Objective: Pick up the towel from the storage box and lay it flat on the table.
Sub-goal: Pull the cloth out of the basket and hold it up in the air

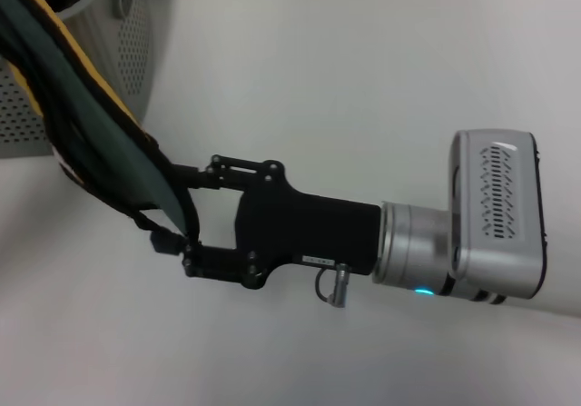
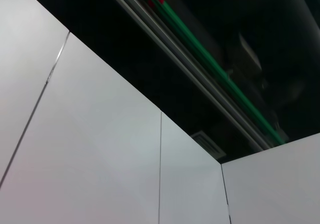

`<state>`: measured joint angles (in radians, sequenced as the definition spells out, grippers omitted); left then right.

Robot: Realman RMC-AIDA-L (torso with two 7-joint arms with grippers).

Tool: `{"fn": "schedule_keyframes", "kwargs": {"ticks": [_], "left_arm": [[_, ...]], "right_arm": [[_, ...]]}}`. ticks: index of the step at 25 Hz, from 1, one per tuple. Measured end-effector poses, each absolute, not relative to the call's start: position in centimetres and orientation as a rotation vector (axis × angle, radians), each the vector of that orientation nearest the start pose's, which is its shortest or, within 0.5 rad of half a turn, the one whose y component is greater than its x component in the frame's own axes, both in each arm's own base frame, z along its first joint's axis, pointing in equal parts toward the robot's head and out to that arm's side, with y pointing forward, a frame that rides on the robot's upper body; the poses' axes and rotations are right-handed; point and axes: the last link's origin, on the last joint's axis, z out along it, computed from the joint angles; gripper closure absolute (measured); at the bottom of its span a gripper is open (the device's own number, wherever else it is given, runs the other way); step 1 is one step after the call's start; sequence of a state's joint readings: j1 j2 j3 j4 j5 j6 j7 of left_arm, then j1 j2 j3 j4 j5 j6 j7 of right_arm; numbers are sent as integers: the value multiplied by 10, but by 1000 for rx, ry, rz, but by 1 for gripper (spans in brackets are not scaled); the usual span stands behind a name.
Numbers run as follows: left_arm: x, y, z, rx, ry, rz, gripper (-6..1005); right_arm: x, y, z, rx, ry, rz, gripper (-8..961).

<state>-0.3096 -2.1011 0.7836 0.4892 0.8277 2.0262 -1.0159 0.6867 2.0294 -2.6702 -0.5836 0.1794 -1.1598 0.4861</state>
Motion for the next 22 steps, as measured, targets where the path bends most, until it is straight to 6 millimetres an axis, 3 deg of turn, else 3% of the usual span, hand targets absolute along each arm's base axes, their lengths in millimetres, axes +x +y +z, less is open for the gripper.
{"fn": "schedule_keyframes", "kwargs": {"ticks": [5, 16, 22], "left_arm": [[-249, 258, 98, -1709, -29, -1764, 976], [-248, 259, 99, -1711, -26, -1766, 977], [-249, 258, 99, -1710, -32, -1763, 977]], "right_arm": [[130, 282, -129, -2651, 48, 1247, 375], [131, 282, -125, -2630, 44, 1276, 395], [135, 277, -121, -2606, -1, 1312, 575]]}}
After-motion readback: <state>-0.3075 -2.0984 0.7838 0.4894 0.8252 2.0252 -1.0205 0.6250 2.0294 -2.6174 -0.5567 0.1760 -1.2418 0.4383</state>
